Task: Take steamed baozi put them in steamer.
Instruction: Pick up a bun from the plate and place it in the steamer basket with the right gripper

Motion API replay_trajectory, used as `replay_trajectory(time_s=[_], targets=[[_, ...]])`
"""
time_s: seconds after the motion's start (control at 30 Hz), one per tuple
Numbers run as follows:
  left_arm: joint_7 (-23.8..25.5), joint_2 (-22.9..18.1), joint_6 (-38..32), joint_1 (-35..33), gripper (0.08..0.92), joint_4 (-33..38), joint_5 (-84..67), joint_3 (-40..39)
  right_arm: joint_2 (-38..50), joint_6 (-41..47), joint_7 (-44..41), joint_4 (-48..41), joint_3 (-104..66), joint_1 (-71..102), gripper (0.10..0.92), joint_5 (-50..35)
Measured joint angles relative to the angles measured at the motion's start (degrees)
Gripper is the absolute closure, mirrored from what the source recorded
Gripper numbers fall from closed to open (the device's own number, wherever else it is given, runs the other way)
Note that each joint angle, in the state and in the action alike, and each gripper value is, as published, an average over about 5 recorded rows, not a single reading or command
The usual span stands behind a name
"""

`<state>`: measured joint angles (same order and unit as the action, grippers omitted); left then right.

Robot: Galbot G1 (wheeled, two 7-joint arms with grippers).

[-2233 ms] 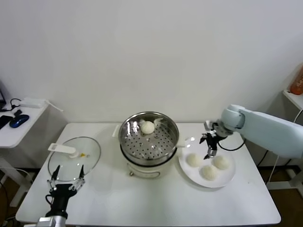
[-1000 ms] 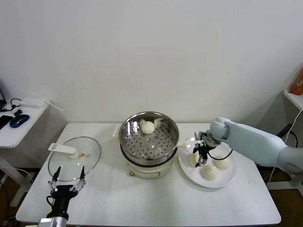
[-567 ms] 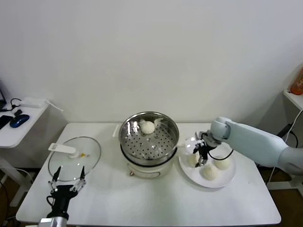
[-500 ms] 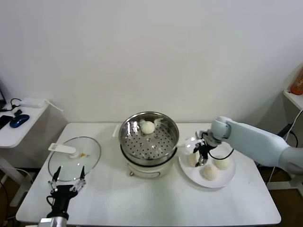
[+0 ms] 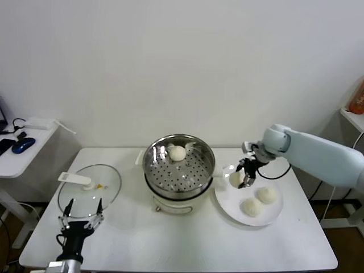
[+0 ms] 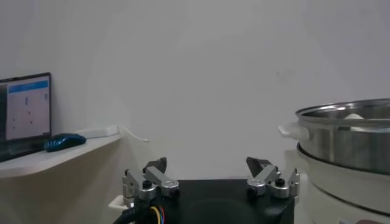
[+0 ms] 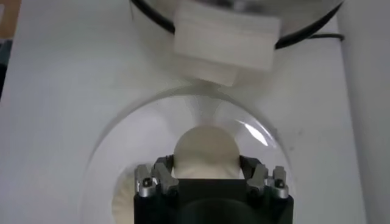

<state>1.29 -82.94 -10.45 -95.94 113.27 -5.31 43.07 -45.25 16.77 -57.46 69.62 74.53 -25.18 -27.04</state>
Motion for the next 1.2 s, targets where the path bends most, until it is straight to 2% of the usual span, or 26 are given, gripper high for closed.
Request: replay_trajectory(time_s=[0.3,0.6,0.87,1.2], targets=[[0.0,0.0,0.1,-0.2,0.177,0.4,-0.3,-0.7,-0.3,0.6,-0.1,5.1,7.9,-13.8,0.304,-9.9],[0.0,-0.4,1.0,0.1,0.177,1.7,-0.4,-0.9,-5.8,1.6,0.6,5.5,11.5,-20.2,0.288,-17.3],[-0.1,-1.0,1.5,0.1,0.177,2.9,-0.3,-0.9,-14.4,2.5,1.8,1.8,11.2,-19.3,0.291,-20.0],[-0.2,-0.8,1.3,-0.6,0.177,3.3,-1.0,0.0,-26.8,2.4,2.1,-7.2,10.1,-14.4,0.296,-20.8]])
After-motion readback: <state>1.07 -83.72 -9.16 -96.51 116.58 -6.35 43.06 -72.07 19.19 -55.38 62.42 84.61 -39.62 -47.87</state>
